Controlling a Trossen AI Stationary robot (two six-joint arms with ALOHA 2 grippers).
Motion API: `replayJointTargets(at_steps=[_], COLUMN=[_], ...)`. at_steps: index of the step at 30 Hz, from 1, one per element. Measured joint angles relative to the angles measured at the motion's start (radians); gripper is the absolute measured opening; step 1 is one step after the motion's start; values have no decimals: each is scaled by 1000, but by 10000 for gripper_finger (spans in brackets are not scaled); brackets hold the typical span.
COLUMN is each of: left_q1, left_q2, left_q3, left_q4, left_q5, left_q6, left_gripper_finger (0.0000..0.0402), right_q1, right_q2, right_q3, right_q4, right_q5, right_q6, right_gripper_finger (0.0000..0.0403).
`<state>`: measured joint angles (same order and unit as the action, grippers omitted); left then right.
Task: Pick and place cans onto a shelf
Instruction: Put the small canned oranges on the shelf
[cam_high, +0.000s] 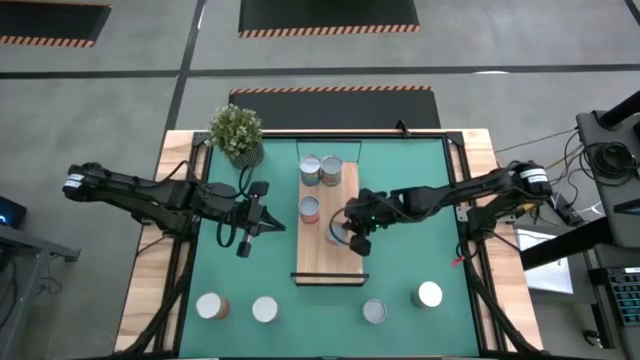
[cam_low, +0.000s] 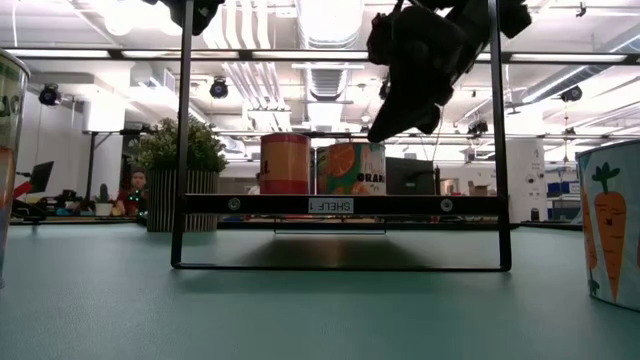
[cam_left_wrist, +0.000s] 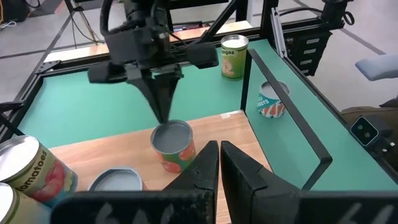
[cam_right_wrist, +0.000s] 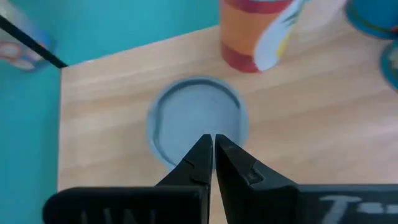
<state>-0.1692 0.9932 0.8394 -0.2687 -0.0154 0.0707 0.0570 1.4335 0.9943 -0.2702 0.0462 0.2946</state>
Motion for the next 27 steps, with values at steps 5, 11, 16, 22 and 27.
replayJointTargets(at_steps=[5,11,16,22,27], left_q1=[0,0,0,0,0], left_q2=[0,0,0,0,0], left_q3=[0,0,0,0,0], left_q4=[1,5,6,6,6], left_q5=[0,0,0,0,0], left_q6=[-2,-2,-2,-2,-2], left_gripper_finger=[0,0,0,0,0], right_q1=[-17,-38,-38,-35,-9], right_q2=[-24,33,113,141,122], right_q3=[0,0,-1,10,33], right_q4=[-22,-26,18,15,43], right_q5=[63,69,43,-88,-133], right_q6=[8,-19,-26,0,-47], right_gripper_finger=[9,9,9,9,9])
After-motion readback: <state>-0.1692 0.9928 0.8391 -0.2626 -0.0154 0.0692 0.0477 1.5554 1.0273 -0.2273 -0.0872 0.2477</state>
